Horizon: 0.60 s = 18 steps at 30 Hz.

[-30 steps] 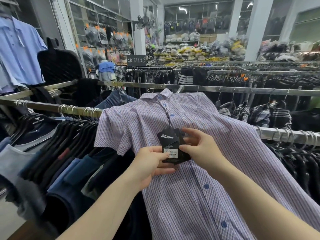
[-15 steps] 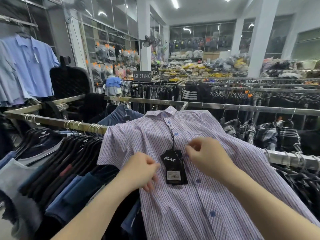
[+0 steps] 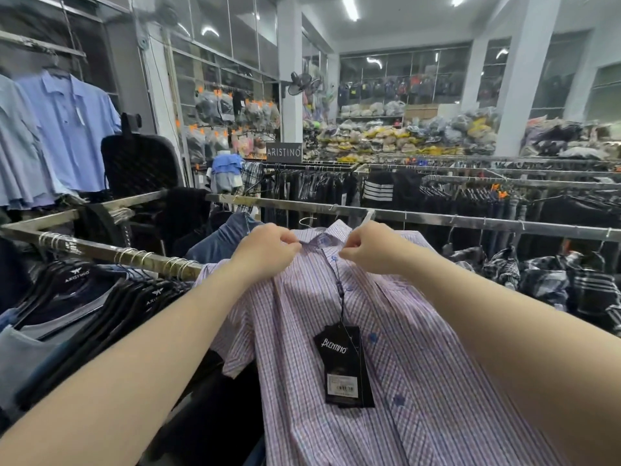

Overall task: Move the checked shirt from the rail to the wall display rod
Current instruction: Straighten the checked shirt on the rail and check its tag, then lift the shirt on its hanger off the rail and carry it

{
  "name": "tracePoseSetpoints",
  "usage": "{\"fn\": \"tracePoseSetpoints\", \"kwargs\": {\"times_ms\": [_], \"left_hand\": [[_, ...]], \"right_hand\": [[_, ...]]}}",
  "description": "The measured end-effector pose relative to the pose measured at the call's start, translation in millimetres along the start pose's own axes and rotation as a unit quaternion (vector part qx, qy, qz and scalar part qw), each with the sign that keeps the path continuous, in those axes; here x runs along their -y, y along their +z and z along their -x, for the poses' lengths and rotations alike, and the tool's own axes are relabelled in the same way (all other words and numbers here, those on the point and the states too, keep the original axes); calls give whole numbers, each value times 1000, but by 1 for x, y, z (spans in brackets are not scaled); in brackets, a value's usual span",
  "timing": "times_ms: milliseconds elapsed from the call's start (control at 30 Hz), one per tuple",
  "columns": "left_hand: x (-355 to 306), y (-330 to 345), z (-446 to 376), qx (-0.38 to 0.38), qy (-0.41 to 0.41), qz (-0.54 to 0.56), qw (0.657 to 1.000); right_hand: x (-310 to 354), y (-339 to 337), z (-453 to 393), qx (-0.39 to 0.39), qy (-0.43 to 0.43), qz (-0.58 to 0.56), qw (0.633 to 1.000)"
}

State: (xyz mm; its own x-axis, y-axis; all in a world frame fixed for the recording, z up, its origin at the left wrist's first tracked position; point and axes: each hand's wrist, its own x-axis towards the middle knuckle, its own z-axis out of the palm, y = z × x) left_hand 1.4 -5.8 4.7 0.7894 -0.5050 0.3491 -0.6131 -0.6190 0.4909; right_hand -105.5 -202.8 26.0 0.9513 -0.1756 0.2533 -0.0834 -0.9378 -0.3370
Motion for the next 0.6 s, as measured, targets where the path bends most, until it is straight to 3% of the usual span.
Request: {"fn": "tracePoseSetpoints", "kwargs": {"times_ms": [200,433,600], "left_hand": [[39,5,-60,111,-147,-111,976],[63,17,-70,82,-176,12,981],[65,13,-68,6,-117,15,993]], "right_hand": [[-31,5,-47,36,49,5,998],[-52,20,-64,-1,49,13,999],[-57,20,-68,-11,72,142,987]]}}
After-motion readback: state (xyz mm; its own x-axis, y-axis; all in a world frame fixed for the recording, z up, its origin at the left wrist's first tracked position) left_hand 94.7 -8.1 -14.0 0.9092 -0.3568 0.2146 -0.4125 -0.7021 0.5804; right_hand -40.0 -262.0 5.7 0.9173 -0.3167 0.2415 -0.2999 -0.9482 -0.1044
